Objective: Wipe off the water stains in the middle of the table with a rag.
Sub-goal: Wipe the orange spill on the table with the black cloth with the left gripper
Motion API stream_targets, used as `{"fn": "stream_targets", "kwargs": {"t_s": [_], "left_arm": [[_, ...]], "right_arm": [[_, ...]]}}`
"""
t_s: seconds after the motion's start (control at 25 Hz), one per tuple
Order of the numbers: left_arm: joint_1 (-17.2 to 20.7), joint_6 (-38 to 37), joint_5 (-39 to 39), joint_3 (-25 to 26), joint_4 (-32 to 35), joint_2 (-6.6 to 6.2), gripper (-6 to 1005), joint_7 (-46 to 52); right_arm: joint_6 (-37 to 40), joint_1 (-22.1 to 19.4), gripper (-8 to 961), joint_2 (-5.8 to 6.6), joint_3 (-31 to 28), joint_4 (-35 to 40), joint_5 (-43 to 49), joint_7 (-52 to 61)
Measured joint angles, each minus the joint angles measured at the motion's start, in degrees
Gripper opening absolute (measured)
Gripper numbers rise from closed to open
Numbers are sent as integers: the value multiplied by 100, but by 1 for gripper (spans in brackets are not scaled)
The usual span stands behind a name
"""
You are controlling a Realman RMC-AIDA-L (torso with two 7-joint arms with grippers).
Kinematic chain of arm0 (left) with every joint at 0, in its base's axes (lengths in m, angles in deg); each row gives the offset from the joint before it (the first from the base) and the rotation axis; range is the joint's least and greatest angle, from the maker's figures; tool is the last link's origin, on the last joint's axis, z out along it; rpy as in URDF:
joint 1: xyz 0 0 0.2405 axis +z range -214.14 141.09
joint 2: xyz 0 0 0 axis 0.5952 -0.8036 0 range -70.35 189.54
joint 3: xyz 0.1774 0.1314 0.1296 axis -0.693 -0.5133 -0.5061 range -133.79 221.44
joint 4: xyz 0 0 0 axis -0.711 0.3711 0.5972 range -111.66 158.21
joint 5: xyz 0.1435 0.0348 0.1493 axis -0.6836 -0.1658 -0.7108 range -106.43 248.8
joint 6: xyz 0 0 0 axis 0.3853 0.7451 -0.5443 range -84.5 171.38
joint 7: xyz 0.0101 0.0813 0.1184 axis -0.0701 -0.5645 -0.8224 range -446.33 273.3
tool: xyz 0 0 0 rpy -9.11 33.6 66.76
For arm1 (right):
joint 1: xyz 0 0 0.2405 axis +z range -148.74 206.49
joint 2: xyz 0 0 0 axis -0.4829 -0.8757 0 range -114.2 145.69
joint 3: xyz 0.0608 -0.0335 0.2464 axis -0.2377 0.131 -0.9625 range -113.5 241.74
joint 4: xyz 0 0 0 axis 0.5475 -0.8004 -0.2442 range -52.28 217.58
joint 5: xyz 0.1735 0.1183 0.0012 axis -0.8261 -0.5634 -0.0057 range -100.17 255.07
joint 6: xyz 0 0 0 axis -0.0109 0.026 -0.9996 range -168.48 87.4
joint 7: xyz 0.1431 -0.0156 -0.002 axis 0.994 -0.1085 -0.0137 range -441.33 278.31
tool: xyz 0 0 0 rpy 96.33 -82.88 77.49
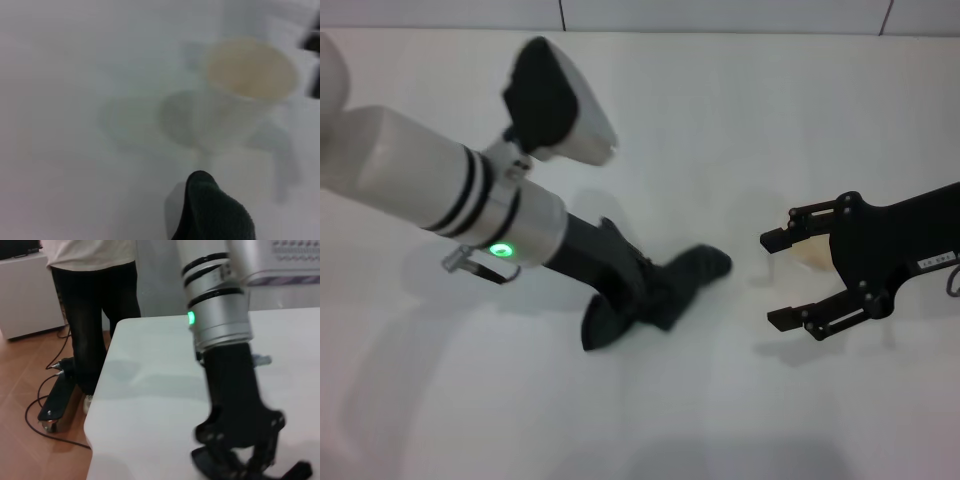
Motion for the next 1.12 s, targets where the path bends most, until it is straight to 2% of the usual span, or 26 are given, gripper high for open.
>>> {"fn": "stream_targets", "kwargs": {"t_s": [0.12,0.28,0.48,0.68,0.84,1.12], "left_arm": [[66,-44,49,-274,166,2,111,48],[135,-39,-16,-133,174,-21,111,77],[259,1,-694,761,141,-29,112,71],[277,-19,-967,1468,172,-43,113,-16],[272,-69,-897,1480,174,-34,113,-120],[259,-233,-224,602,360,-16,114,-153]], "right_arm": [[-25,-2,828,0,4,8,0,-1],[-49,-8,827,0,6,23,0,-3],[-50,-14,827,0,3,46,0,-3],[-41,-20,827,5,3,51,-35,-1],[-49,-21,827,7,5,37,-45,-1],[-50,-108,827,9,-39,79,-56,1]]}}
